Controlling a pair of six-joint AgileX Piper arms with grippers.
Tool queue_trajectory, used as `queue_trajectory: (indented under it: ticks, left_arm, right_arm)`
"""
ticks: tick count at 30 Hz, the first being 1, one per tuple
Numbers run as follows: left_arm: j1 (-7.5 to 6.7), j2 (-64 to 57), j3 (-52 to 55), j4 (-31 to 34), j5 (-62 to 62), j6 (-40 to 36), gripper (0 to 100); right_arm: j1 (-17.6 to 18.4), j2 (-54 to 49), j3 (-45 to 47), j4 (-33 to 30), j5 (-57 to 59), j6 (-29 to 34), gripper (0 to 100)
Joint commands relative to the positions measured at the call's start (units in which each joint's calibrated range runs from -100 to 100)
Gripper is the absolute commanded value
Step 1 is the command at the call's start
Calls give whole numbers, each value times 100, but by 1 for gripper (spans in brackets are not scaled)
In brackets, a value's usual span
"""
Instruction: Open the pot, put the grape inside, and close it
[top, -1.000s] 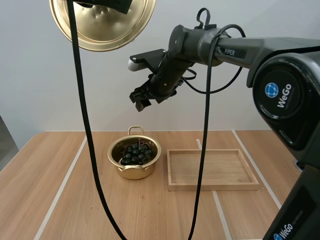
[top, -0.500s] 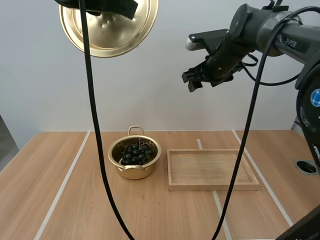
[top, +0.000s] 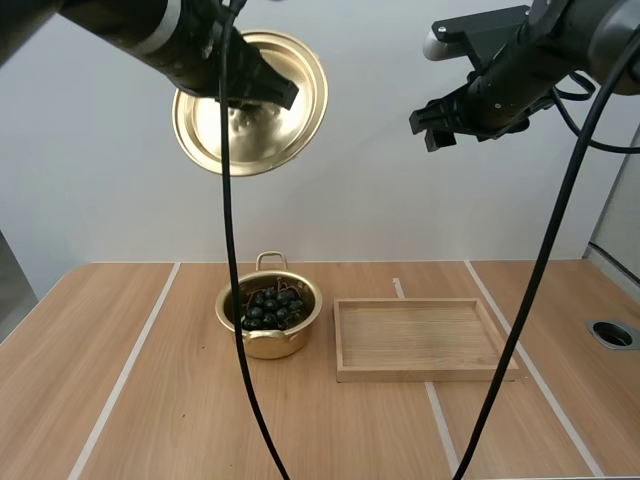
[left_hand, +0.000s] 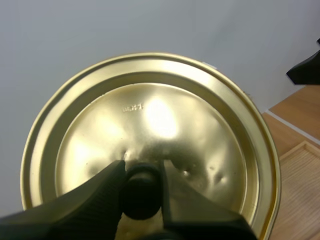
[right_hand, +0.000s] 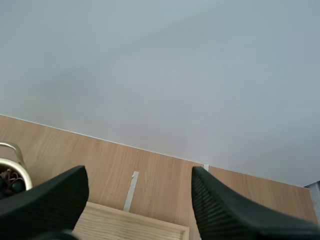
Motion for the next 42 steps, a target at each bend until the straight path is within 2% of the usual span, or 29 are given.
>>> queue_trajectory:
  ticks: [1,3,4,7,10,11,21,33,42]
  left_arm:
    - [-16,121,377,-119,-553,-35,0]
    - [-16,237,572,-119,-721,-28,0]
    - [-16,288,668,-119,-798,-16,0]
    - [-16,438,934,-119,-1018,-4,0]
    - [-16,586,1187,-119,-1218,-4,0]
    - [-16,628,1270,-119,-1272,7,0]
    - [-16,1219,2087,-119,-2305,67,0]
    - [-16,1674,3126,-130,-4328,108,0]
    - [-16,1858,3210,-143,-4355,108,0]
  right_arm:
    - [-23,-248,104,-10,60,46,92]
    - [-23,-384,237,-10,42,54,86]
    - [-23,-453,327,-10,29,68,79]
    - [-23,-649,616,-10,-80,125,48]
    - [-23,-855,848,-10,-290,169,5]
    - [-23,-913,902,-10,-377,169,0]
    - [-23,-1351,930,41,-298,195,0]
    - [-23,-1420,930,52,-26,195,0]
    - [-23,-1420,930,88,-25,195,0]
